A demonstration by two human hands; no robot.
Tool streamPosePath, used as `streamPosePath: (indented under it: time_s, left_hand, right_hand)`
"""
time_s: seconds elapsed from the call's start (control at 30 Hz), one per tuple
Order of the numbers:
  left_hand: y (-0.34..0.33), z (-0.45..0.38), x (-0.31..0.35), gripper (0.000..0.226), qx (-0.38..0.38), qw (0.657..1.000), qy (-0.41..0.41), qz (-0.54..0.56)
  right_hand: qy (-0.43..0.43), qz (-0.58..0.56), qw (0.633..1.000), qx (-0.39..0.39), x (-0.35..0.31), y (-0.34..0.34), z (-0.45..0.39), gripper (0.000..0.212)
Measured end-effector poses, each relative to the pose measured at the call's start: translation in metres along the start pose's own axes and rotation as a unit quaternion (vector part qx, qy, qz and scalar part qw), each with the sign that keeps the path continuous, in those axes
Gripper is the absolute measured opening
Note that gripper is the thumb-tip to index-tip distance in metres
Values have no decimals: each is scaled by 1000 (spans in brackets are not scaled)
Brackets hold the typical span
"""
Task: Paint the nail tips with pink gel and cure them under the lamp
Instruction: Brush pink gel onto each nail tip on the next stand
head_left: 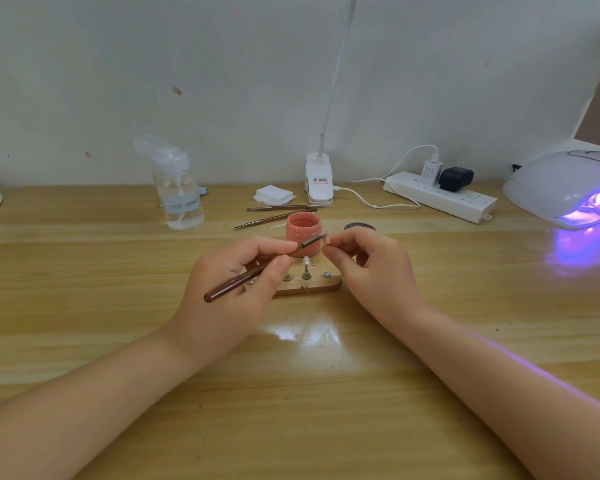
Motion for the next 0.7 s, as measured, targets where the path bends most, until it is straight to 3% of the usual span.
streamPosePath:
  time_s: [0.23, 0.43, 0.7]
  left_hand:
    - [6, 0, 1, 12, 28, 999, -6, 30]
    - [4, 0, 1, 17, 5, 998, -8, 57]
    - [-2, 2, 15, 21, -43, 988, -140, -44]
  right_hand:
    - [-6, 2, 1000, 0, 1, 0, 0, 4]
    - [0, 2, 1000, 3, 1, 1, 0, 5]
    - [13, -3, 1000, 10, 1, 0, 0, 6]
Point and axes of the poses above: each hand's wrist, its own z-axis away from the middle knuckle, its own y-axis out of the back of the hand, x = y × z, the point moved 7 cm from there along -z, towards the middle knuckle, and after that the axes turned 14 degrees about x, right-handed, at the moved point
